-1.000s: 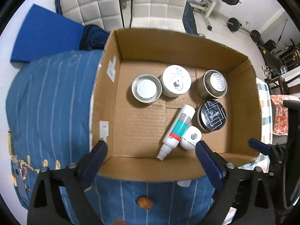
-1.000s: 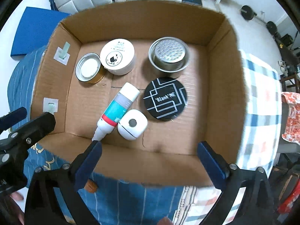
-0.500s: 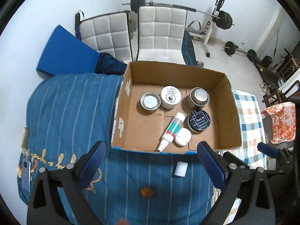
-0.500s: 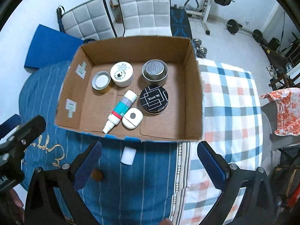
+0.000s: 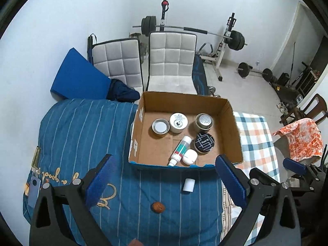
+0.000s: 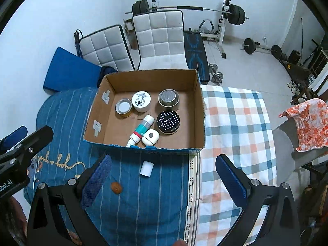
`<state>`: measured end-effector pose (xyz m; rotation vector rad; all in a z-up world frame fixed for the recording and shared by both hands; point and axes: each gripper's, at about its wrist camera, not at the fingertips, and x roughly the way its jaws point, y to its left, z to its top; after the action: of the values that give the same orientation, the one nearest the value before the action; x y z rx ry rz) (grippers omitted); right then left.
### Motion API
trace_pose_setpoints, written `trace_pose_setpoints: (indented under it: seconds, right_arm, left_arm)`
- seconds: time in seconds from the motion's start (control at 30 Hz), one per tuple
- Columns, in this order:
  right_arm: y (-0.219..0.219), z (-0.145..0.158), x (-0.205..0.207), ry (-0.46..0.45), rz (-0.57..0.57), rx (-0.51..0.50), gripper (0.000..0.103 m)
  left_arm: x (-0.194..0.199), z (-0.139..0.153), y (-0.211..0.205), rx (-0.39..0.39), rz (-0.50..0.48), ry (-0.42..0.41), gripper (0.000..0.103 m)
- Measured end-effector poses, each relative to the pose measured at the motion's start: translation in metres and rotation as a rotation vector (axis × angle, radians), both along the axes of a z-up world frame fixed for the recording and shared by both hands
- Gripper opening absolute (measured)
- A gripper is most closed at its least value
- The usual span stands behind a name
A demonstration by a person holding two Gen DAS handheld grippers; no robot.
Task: Organize rigid objects
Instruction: 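Withdraw both tools from the box toward the walnut and white cap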
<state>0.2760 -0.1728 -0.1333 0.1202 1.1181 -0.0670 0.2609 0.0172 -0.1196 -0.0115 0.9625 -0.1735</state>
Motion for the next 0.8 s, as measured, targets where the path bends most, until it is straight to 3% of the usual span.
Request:
trace_pose_setpoints:
  seconds: [0.23, 0.37, 0.53, 0.67, 0.73, 0.8]
  right_arm:
    - [-0.004, 0.013, -0.012, -0.013, -0.010, 0.013, 0.103]
    - [-0.003, -0.012, -0.009, 0.043, -0.004, 0.032, 0.103]
    - [0.004, -0.091, 0.004, 0.193, 0.004, 0.089, 0.103]
    - [0.013, -0.163, 0.021, 0.287, -0.016, 0.131, 0.103]
    - [0.016, -0.189, 0.028, 0.308, -0.035, 0.154, 0.100]
    - [0.021, -0.217, 0.036, 0.330, -0.058, 0.171, 0.088]
  left_arm:
    - [-0.006, 0.000, 0.000, -0.013, -0.001, -0.004, 0.100]
    - [-0.004, -0.027, 0.009, 0.011, 0.028, 0.045, 0.100]
    - [0.004, -0.101, 0.022, 0.089, 0.098, 0.175, 0.100]
    - [0.005, -0.175, 0.036, 0.107, 0.156, 0.329, 0.100]
    - [0.004, -0.204, 0.041, 0.109, 0.185, 0.388, 0.100]
    - [0.003, -0.224, 0.045, 0.107, 0.203, 0.427, 0.100]
